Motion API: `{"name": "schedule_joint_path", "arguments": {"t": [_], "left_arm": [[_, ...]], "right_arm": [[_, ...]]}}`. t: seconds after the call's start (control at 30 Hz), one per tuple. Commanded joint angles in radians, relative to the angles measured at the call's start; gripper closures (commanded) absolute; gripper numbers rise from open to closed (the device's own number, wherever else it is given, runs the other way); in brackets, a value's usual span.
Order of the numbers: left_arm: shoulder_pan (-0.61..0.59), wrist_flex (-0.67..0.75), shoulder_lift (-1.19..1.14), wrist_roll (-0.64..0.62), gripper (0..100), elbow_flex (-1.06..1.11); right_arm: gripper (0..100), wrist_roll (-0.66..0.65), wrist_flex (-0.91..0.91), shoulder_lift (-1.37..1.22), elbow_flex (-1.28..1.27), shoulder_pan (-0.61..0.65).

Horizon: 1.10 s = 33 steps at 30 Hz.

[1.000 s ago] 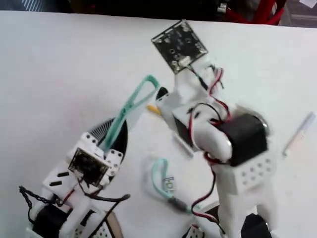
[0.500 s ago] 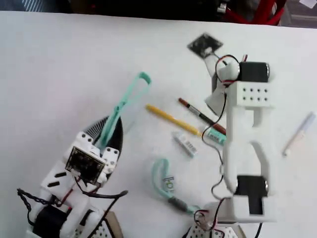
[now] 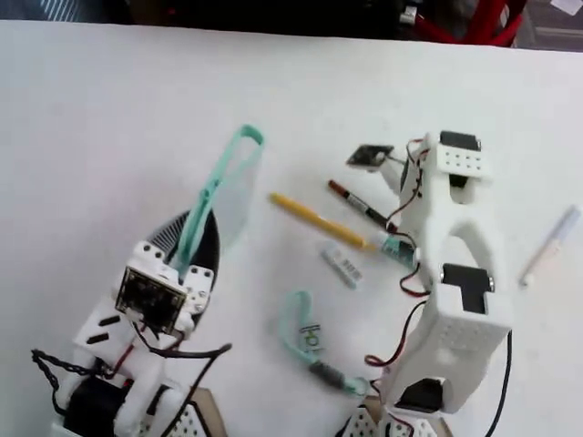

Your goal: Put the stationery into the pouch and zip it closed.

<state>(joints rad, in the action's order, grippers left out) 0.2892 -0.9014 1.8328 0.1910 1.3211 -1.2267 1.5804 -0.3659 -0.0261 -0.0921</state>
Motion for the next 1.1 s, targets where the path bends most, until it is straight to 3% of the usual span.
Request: {"name": "schedule_joint_path", "arguments": {"t": [0.0, 0.27, 0.47, 0.67, 0.73, 0.83, 1.07], "left_arm": [[-0.015, 0.003, -0.008, -0.006, 98, 0.020], [-0.015, 0.003, -0.008, -0.006, 98, 0.020], [-0.016, 0.000, -0.008, -0.006, 98, 0.021], [-0.015, -0.003, -0.008, -0.006, 98, 0.021], [-0.018, -0.003, -0.008, -0.006, 98, 0.021], [-0.018, -0.002, -0.008, -0.006, 98, 0.021], [-0.018, 0.002, -0.008, -0.006, 98, 0.023]], "right_arm": [[68.7, -0.023, -0.076, 0.102, -0.103, -0.004], [68.7, -0.017, -0.424, 0.228, -0.414, 0.021], [70.2, -0.018, -0.506, 0.145, -0.420, 0.007], [99.3, -0.017, -0.483, 0.128, -0.382, 0.002], [95.5, -0.017, -0.481, 0.130, -0.384, 0.002], [98.4, -0.023, -0.446, 0.166, -0.376, -0.004], [98.0, -0.025, -0.269, 0.527, -0.374, -0.005]]}}
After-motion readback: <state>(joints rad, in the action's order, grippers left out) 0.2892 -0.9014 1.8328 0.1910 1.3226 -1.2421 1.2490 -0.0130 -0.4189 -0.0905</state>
